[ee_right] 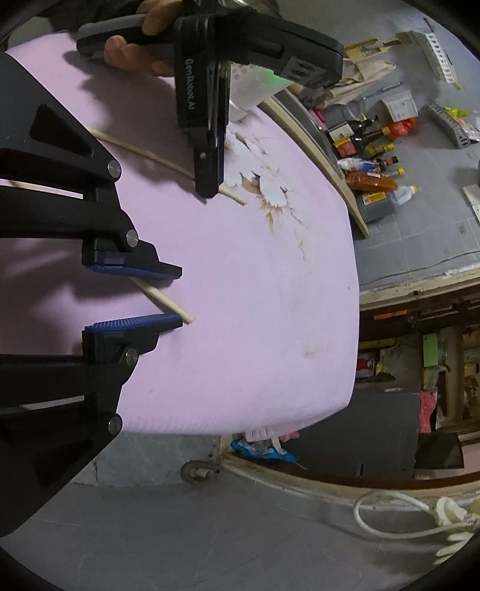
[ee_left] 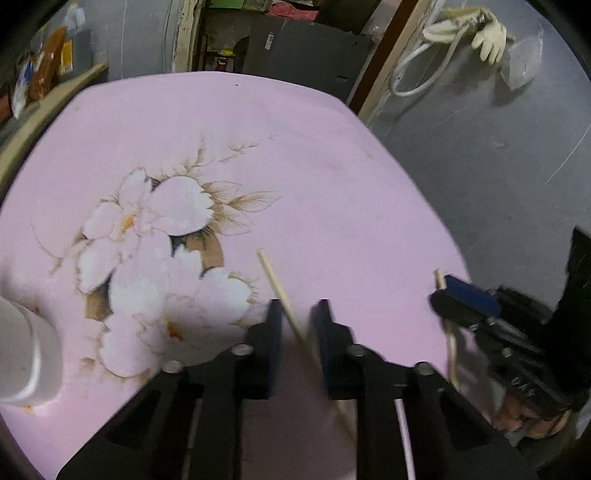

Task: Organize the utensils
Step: 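Close the left tool on one chopstick while the right tool grasps the other chopstick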

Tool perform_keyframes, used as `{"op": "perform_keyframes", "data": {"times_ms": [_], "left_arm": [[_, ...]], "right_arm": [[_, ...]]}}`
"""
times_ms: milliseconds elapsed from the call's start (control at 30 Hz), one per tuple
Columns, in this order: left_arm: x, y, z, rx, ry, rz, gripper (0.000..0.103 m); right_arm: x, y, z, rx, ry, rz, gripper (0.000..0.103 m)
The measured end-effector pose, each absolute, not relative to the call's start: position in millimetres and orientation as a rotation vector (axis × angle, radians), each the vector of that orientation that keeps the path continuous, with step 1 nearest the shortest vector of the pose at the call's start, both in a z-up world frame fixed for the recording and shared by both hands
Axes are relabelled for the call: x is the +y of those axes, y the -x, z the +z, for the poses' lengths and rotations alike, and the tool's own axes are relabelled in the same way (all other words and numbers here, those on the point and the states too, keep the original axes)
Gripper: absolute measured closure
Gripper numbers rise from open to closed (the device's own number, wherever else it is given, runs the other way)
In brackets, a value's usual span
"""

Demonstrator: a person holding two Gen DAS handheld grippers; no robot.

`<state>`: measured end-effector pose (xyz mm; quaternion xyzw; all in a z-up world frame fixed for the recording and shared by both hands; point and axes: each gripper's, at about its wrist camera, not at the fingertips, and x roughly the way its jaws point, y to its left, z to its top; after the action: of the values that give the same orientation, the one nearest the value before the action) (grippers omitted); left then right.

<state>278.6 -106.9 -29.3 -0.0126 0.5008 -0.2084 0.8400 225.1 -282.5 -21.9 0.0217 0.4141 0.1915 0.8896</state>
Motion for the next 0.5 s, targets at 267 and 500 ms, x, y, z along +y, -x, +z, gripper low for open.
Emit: {"op": "perform_keyframes", "data": {"times_ms": [267,500], "left_arm": [[-99,-256,-30,1.066,0.033,-0.46,0.095],[-87,-234,-28,1.113,0.033,-0.484,0.096]], "right_arm": [[-283,-214,-22,0.875,-0.07,0.424,0.086],[-284,-196,-18,0.931,-0.076,0.416,0.086]]}}
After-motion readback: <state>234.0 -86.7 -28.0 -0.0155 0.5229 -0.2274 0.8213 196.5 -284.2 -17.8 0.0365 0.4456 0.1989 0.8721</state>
